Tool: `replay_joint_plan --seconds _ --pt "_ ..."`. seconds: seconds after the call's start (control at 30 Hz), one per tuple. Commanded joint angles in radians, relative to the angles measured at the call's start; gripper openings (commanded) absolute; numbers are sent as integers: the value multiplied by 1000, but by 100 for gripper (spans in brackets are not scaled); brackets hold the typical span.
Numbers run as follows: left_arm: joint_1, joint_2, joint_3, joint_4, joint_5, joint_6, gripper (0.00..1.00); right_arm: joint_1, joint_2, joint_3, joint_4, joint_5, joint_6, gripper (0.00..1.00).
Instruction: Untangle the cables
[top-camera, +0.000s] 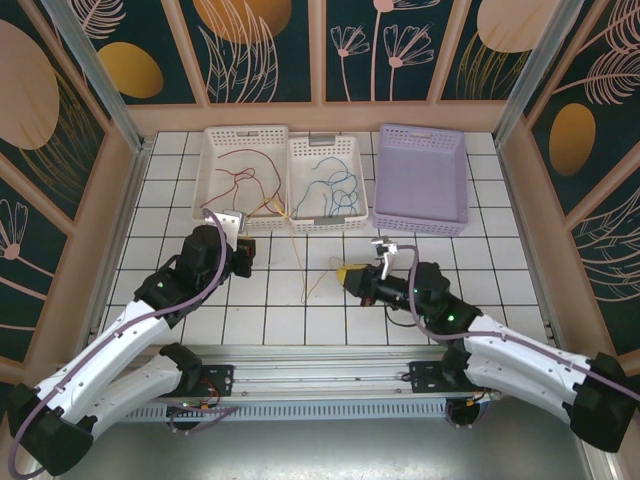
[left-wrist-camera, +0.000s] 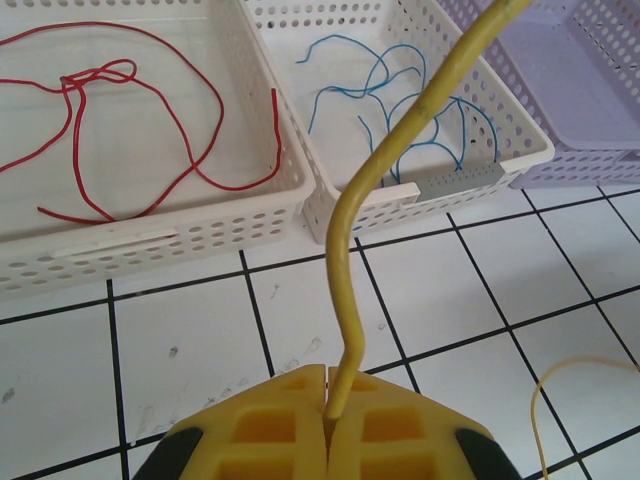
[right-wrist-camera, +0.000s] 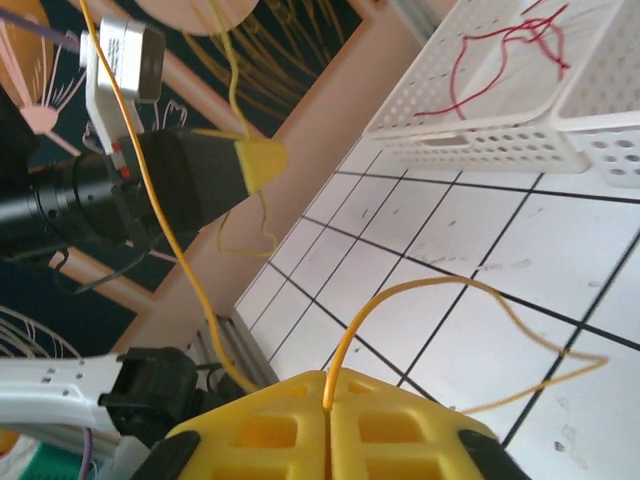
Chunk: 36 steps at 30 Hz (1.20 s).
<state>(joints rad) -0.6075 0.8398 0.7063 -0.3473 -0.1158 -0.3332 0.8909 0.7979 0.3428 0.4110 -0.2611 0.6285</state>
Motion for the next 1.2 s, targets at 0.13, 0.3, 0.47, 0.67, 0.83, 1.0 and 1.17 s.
replay_joint_plan --seconds 0.13,0.3,0.47,0.67,0.83,1.0,1.17 --pt "6 7 -10 11 -1 13 0 33 157 112 154 -64 -47 17" --pt "7 5 -10 11 -1 13 0 43 172 118 185 -88 -49 25" --pt "7 7 -8 12 3 16 0 44 145 94 200 -95 -46 31" --pt "6 10 -8 13 5 17 0 66 192 86 242 -99 -48 35" --pt "6 7 -10 11 11 17 0 94 271 139 135 45 -93 38" --pt "6 7 -10 11 17 16 0 118 226 132 90 343 -162 55" --pt "7 13 -8 11 21 19 0 118 302 183 116 308 -263 61"
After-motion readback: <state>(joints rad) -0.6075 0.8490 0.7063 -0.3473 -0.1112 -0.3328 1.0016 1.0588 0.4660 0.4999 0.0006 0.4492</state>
